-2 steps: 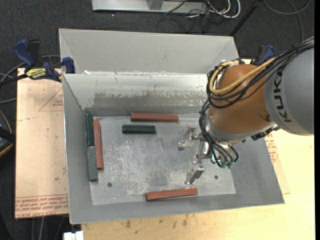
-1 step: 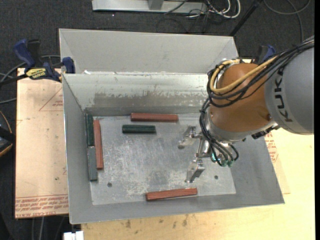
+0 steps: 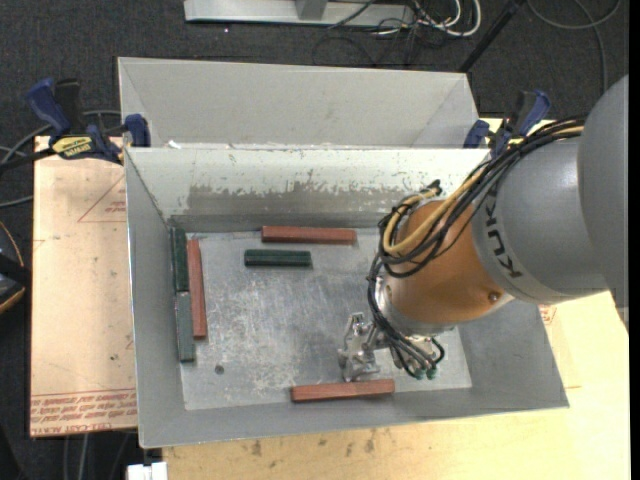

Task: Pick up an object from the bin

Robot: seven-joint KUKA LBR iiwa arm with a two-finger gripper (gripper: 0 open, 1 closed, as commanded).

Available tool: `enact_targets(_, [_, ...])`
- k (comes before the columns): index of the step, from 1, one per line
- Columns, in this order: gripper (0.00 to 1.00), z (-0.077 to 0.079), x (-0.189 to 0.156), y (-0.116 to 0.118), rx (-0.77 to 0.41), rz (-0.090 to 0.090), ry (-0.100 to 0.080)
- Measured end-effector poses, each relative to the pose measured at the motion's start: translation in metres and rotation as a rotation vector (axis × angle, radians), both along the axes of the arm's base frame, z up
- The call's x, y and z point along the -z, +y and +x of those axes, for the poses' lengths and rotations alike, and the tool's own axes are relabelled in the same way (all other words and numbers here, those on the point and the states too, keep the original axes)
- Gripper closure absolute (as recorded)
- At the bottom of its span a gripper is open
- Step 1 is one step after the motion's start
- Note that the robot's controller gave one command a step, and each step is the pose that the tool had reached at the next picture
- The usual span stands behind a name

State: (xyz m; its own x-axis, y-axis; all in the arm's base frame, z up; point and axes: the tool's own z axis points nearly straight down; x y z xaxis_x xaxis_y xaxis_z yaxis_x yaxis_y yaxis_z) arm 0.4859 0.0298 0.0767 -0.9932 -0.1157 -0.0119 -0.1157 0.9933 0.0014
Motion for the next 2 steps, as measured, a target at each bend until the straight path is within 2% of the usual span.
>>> enact_targets(1, [1.0, 0.0, 0.0, 0.0, 0.0, 0.0, 0.0])
enact_targets(2, [1.0, 0.0, -0.023, -0.002, -0.002, -0.002, 0.016])
